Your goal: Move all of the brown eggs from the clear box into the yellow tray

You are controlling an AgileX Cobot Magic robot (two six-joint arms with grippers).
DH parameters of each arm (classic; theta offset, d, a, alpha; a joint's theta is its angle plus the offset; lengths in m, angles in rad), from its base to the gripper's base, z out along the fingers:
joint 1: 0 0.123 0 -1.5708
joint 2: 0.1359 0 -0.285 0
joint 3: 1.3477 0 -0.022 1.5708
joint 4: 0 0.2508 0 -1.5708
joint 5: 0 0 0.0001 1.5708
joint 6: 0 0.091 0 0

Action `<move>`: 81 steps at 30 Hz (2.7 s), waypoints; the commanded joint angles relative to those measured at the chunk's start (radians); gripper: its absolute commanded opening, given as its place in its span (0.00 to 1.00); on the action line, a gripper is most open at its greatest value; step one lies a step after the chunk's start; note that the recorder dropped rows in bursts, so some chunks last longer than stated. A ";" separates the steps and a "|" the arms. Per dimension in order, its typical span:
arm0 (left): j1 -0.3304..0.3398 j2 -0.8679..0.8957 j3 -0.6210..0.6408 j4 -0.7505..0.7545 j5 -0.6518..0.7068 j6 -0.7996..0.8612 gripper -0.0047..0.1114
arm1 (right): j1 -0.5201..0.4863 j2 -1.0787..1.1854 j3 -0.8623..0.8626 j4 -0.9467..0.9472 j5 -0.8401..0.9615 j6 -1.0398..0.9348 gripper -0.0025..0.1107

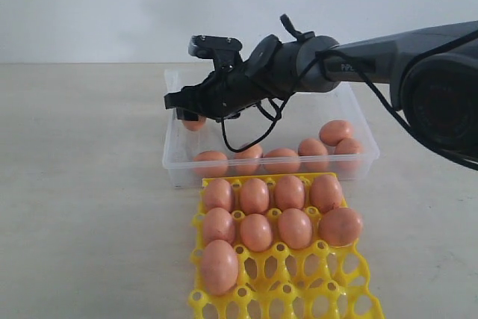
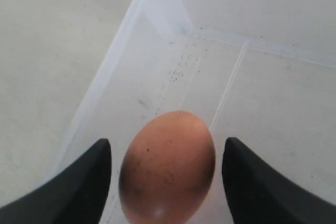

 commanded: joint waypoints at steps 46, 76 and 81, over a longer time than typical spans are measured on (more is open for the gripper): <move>-0.004 -0.002 0.004 0.004 -0.013 0.004 0.08 | 0.005 0.011 -0.007 -0.048 0.157 0.088 0.39; -0.004 -0.002 0.004 0.004 -0.013 0.004 0.08 | 0.006 -0.199 -0.007 -0.803 0.326 0.421 0.29; -0.004 -0.002 0.004 0.004 -0.013 0.004 0.08 | 0.006 -0.254 -0.007 -0.864 0.396 0.477 0.12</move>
